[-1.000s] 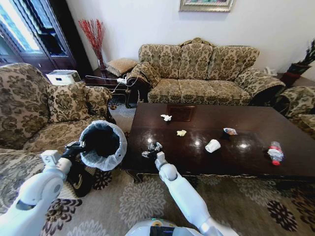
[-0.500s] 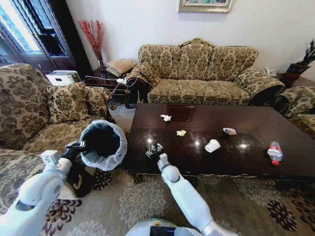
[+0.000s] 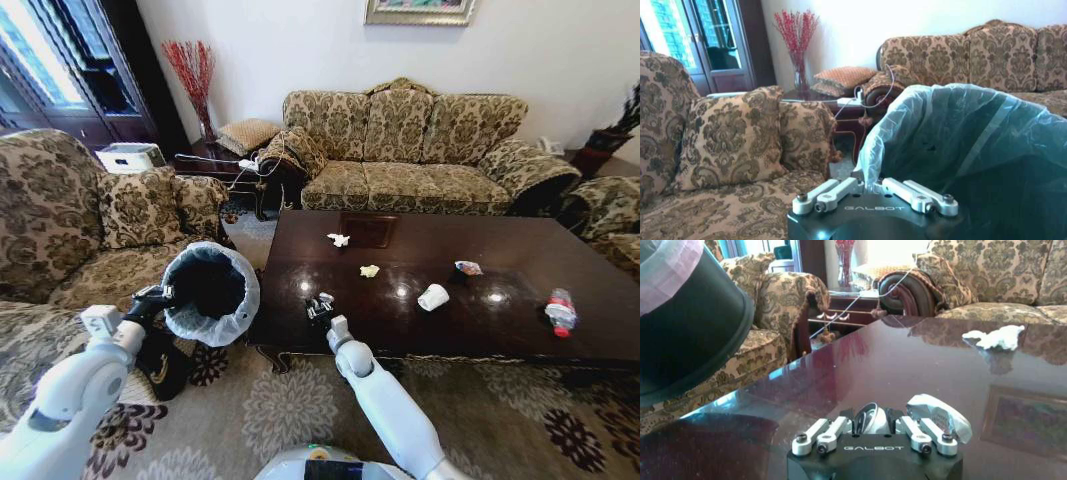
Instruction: Move to the front of the table and place the trash on the table into the trash bin.
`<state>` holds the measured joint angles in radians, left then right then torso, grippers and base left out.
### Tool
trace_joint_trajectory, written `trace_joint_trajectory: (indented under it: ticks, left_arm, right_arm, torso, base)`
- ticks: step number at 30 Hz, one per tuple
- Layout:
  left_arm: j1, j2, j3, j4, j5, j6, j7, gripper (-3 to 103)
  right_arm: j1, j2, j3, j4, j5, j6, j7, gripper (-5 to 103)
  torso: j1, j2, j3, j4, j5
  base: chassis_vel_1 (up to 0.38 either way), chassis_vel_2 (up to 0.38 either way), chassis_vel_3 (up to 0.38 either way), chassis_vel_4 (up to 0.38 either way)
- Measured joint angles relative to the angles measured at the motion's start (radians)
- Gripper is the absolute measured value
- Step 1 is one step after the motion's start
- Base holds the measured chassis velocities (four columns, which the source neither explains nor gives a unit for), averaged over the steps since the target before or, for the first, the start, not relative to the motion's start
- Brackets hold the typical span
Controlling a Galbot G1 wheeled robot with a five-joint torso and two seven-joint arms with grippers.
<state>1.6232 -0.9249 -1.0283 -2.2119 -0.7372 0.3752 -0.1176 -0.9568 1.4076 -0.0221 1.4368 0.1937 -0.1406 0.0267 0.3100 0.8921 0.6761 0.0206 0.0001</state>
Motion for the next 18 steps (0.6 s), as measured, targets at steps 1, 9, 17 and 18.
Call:
trace_joint_trajectory:
  ticks: [1,9,17,18]
  left_arm:
    - [0.003,-0.002,0.000,-0.005,0.000,0.000,0.000,2]
    - [0.023,0.017,-0.004,-0.027,-0.009,0.014,-0.008,2]
    - [0.048,0.218,-0.041,-0.032,-0.132,0.083,-0.055,2]
    - [0.048,0.249,-0.046,-0.033,-0.150,0.090,-0.064,2]
  right_arm:
    - [-0.008,-0.009,0.005,0.010,0.000,0.000,0.001,24]
    - [-0.050,-0.057,0.071,0.100,0.003,0.061,-0.006,19]
    - [-0.075,-0.138,0.144,0.404,0.068,0.154,-0.066,2]
    - [-0.077,-0.149,0.150,0.460,0.082,0.157,-0.073,1]
  torso:
    - [0.000,0.000,0.000,0.0000,0.0000]
    - [0.000,0.000,0.001,-0.0004,-0.0004]
    - [0.000,0.000,0.000,-0.0003,-0.0002]
    - [0.000,0.000,0.000,-0.0005,0.0001]
  base:
    - [0.000,0.000,0.000,0.000]
    - [0.000,0.000,0.000,0.000]
    - [0.000,0.000,0.000,0.000]
    - [0.000,0.000,0.000,0.000]
